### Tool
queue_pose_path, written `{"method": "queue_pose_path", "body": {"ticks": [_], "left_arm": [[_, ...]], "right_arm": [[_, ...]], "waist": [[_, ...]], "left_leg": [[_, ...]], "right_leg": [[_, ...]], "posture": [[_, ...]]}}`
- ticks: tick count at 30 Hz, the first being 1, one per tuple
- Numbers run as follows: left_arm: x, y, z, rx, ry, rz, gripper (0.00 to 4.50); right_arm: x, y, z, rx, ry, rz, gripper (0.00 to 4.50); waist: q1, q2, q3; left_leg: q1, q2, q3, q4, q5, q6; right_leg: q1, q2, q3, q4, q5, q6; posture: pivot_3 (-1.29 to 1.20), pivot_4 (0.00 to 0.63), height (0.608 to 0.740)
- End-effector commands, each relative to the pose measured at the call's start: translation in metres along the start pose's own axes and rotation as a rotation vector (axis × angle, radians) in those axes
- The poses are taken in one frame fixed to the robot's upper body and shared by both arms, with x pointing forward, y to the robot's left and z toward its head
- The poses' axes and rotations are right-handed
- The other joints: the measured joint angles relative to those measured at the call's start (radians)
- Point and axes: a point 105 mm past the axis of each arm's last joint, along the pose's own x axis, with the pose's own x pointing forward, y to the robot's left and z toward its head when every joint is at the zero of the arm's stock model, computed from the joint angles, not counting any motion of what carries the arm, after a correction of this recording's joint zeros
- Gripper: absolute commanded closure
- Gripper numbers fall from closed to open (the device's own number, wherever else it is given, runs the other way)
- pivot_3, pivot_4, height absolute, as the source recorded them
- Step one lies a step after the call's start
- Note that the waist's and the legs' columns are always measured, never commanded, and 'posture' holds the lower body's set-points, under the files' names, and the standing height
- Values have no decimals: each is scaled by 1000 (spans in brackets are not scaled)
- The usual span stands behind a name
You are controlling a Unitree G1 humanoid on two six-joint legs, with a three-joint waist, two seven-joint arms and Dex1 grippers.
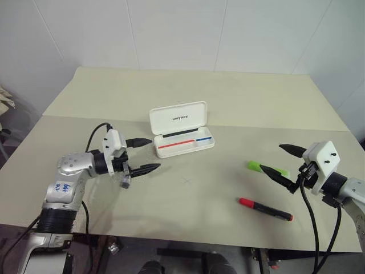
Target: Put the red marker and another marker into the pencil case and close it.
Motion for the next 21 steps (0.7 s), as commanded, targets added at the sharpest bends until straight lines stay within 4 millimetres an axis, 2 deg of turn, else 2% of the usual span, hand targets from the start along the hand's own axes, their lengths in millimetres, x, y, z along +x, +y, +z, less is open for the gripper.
{"method": "queue_pose_path", "body": {"ticks": [1,4,15,21], "left_arm": [[-4,1,17,57,-35,-4,50],[-3,3,13,53,-40,28,50],[-8,3,12,61,-7,44,50],[-10,6,10,58,19,37,50]], "right_arm": [[1,-3,15,-53,-44,11,0],[4,-3,12,-45,-44,10,0],[21,3,18,-41,-79,74,0],[40,21,29,-29,-140,137,0]], "waist": [[0,0,0],[0,0,0],[-2,0,0],[-1,0,0]], "left_leg": [[0,0,0,0,0,0],[0,0,0,0,0,0],[-1,0,-1,0,0,0],[-1,0,-1,0,1,0]], "right_leg": [[0,0,0,0,0,0],[0,0,0,0,0,0],[0,0,-1,0,0,0],[-1,-1,-1,0,0,0]], "posture": [[0,150,740],[0,150,740],[0,150,740],[0,150,740]]}}
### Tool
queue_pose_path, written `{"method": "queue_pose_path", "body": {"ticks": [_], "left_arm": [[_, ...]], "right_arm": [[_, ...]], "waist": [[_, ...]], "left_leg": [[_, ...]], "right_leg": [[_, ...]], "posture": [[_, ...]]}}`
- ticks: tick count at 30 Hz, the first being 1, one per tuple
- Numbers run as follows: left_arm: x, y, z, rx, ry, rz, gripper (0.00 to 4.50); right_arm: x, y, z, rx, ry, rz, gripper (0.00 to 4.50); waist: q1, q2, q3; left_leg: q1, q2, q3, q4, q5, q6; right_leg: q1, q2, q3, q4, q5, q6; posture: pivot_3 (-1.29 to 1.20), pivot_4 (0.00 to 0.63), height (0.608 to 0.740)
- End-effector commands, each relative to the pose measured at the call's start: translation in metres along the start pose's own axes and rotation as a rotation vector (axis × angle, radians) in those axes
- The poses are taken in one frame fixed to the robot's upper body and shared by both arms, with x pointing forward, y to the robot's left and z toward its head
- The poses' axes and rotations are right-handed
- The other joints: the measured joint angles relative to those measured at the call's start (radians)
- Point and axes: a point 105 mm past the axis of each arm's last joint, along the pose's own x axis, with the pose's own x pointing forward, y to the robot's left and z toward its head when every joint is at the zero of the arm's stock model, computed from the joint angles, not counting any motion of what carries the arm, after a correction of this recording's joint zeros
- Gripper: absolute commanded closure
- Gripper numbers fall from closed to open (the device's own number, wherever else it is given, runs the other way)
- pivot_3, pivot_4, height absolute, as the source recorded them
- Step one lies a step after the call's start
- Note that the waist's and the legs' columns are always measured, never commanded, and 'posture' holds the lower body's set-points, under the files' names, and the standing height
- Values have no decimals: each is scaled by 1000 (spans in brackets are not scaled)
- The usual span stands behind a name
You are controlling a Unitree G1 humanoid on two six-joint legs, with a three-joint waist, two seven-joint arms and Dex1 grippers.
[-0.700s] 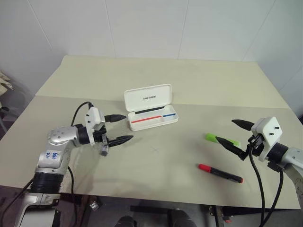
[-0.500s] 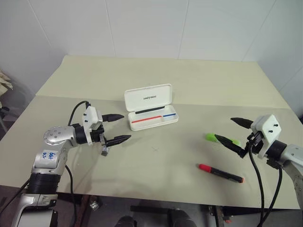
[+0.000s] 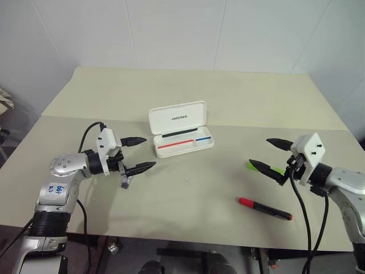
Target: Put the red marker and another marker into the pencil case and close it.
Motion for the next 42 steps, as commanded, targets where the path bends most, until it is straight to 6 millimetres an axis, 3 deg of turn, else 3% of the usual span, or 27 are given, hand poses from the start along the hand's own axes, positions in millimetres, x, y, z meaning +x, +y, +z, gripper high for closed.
{"method": "queue_pose_path", "body": {"ticks": [1,3,6,11,16,20,29,33,42], "left_arm": [[-8,6,6,39,3,4,50],[-7,7,8,34,-2,-1,50],[-4,9,9,27,-6,-23,623],[14,16,6,37,14,-24,2257],[30,18,2,51,36,-35,2257],[48,20,-15,40,119,-37,2257],[62,26,-37,32,223,-26,2257],[67,32,-41,30,242,1,2257],[80,23,-41,50,221,-72,2257]], "right_arm": [[13,11,16,-30,-63,32,0],[18,13,23,-27,-88,38,0],[26,19,35,-33,-120,66,0],[32,27,45,-28,-155,98,0],[37,33,52,-30,-177,127,0],[45,34,59,-35,-205,137,0],[48,34,60,-35,-214,132,0],[48,34,60,-31,-217,129,0],[45,33,61,-26,-218,109,0]], "waist": [[0,0,0],[0,0,0],[0,0,0],[6,0,0],[12,0,0],[12,0,0],[20,0,0],[24,0,0],[25,0,0]], "left_leg": [[0,0,0,0,0,0],[0,0,0,0,0,0],[-1,0,0,0,0,0],[-2,0,-3,0,1,-1],[-3,-1,-3,0,1,-1],[-3,-2,-2,0,1,-2],[-4,-3,-2,0,2,-2],[-4,-3,-2,1,2,-2],[-4,-3,-2,2,2,-2]], "right_leg": [[0,0,0,0,0,0],[0,0,0,0,0,0],[-1,0,0,0,0,0],[-1,0,-3,0,0,0],[-2,-1,-3,-1,0,0],[-2,0,-3,0,0,0],[-3,0,-3,0,0,0],[-3,0,-4,1,0,0],[-2,0,-4,1,0,0]], "posture": [[0,150,740],[0,150,740],[0,150,740],[0,150,740],[0,150,740],[0,150,740],[0,150,740],[0,150,740],[0,150,740]]}}
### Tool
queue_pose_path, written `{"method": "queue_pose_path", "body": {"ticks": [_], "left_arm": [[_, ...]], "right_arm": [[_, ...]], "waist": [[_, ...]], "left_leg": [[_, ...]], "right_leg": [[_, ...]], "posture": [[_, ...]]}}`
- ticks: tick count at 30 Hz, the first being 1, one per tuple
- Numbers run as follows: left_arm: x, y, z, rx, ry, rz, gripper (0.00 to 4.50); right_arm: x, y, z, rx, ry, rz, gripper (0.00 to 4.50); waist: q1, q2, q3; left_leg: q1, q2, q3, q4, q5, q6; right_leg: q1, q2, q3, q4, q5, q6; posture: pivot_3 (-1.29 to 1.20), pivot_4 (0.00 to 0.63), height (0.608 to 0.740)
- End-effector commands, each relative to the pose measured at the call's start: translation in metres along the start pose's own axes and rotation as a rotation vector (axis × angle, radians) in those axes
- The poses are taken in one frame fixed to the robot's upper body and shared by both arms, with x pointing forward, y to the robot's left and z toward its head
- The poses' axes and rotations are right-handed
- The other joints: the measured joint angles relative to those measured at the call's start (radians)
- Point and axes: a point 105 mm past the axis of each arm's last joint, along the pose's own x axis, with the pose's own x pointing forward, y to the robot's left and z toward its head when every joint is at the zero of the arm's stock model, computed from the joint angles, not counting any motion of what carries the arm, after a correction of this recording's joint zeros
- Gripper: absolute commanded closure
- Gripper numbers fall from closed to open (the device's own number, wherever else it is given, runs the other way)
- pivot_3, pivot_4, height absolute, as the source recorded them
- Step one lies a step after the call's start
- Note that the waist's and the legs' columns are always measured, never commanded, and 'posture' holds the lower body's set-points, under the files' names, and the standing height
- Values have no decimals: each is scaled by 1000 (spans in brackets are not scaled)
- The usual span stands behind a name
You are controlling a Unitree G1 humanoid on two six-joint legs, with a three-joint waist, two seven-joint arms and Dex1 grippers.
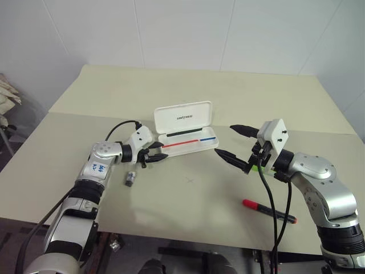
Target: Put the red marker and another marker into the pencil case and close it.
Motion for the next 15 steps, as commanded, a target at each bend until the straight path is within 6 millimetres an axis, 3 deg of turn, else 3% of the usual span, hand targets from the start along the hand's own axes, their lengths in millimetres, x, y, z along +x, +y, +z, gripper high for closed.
{"method": "queue_pose_path", "body": {"ticks": [1,6,15], "left_arm": [[4,-2,5,35,-5,-30,2257],[9,-10,6,43,-6,-71,2257],[22,-10,-12,-17,103,-83,2257]], "right_arm": [[-3,1,14,-26,-42,-8,0],[-4,1,15,-21,-43,-23,0],[-6,2,18,-18,-40,-27,0]], "waist": [[-1,0,0],[-1,0,0],[-2,0,0]], "left_leg": [[0,0,0,0,0,0],[0,0,0,0,0,0],[0,-1,0,0,1,0]], "right_leg": [[0,0,0,0,0,0],[0,0,0,0,0,0],[0,0,0,2,0,0]], "posture": [[0,150,740],[0,150,740],[0,150,740]]}}
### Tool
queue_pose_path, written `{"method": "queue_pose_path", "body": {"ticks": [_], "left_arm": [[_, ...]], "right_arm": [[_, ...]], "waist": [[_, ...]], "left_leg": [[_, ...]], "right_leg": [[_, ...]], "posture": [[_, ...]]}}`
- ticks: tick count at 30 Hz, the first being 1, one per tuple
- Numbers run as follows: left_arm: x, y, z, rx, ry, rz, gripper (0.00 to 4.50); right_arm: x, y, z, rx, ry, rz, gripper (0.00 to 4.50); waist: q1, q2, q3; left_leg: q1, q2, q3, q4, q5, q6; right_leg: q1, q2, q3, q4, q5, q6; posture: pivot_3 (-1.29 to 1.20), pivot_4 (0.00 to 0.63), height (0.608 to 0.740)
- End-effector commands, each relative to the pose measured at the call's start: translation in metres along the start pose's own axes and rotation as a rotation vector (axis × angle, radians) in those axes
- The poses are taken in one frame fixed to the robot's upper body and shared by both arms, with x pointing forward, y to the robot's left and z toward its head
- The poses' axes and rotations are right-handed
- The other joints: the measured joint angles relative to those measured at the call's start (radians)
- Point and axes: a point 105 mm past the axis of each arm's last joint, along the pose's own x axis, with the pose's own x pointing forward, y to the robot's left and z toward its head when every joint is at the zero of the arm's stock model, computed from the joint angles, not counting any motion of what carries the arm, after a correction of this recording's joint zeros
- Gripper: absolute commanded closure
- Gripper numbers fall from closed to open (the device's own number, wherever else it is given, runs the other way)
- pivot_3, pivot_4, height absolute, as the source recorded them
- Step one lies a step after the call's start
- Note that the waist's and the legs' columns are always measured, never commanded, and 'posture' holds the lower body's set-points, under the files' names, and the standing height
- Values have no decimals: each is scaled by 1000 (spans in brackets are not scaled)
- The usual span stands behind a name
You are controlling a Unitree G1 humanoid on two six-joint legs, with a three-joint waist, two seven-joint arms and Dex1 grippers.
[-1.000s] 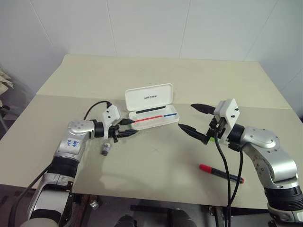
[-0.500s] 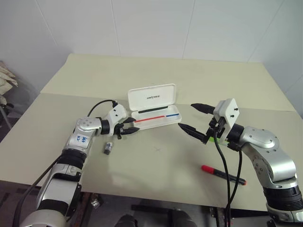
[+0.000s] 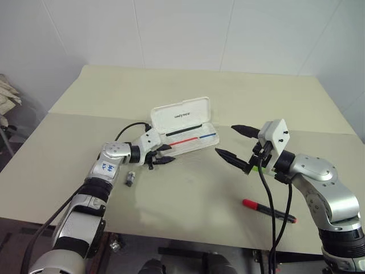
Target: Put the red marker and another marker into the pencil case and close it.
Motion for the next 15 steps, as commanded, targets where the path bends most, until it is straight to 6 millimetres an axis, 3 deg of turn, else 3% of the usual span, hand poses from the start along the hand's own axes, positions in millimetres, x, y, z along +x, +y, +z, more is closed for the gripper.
{"method": "queue_pose_path", "body": {"ticks": [1,9,12,15], "left_arm": [[6,-1,-9,-18,68,-27,2257],[17,-3,-7,-14,116,-72,2257],[17,-3,-10,-18,142,-74,2845],[17,-2,-13,-27,165,-66,3799]], "right_arm": [[-4,-1,13,-24,-35,-5,0],[-6,-5,15,-35,-19,8,0],[-5,-6,17,-37,-21,10,0],[-5,-6,18,-38,-22,10,0]], "waist": [[0,0,0],[-3,0,0],[-3,0,0],[-1,0,0]], "left_leg": [[0,0,0,0,0,0],[1,-2,1,0,2,0],[1,-1,1,0,2,0],[1,-2,1,0,2,0]], "right_leg": [[0,0,0,0,0,0],[0,0,0,2,0,0],[0,0,0,3,0,0],[0,0,0,3,0,0]], "posture": [[0,150,740],[0,150,740],[0,150,740],[0,150,740]]}}
